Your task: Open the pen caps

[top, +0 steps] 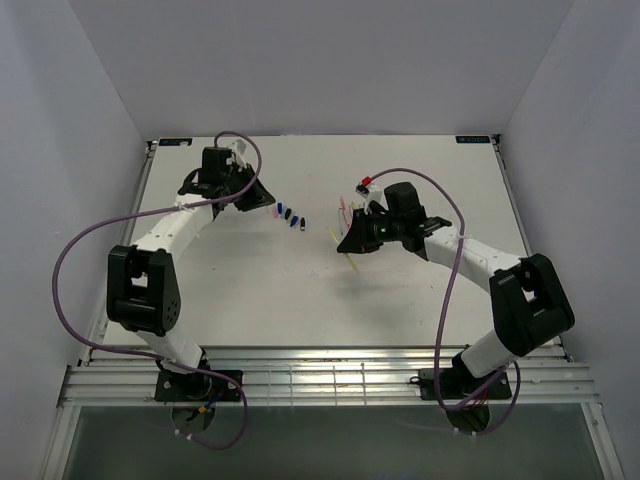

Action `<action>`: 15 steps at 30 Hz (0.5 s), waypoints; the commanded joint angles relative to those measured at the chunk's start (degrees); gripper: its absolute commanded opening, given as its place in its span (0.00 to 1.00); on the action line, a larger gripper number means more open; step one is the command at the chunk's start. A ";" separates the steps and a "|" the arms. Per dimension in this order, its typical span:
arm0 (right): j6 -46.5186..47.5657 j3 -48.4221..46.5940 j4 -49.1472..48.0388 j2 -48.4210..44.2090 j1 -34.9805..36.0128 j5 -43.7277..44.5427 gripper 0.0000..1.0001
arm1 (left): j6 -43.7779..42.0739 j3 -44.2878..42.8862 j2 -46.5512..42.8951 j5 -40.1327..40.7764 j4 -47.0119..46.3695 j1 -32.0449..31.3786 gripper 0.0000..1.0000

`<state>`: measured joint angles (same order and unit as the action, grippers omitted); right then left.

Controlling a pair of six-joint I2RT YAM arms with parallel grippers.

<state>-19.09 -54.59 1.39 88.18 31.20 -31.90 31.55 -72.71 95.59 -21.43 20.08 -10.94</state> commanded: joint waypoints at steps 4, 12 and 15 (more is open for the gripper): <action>3.62 -4.21 2.39 -0.38 -4.83 -0.18 0.08 | -2.98 -1.65 1.61 4.99 2.42 0.22 0.00; 8.80 -9.04 9.77 2.60 -11.24 13.95 0.08 | -5.88 -6.39 10.48 6.93 6.72 1.80 0.00; 10.30 -9.92 10.47 4.63 -14.40 15.28 0.08 | -7.29 -9.02 12.86 8.33 8.57 2.15 0.00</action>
<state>-12.08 -62.11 8.95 90.94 19.75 -21.67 26.72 -77.93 108.16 -15.33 25.80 -9.41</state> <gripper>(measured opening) 0.136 0.198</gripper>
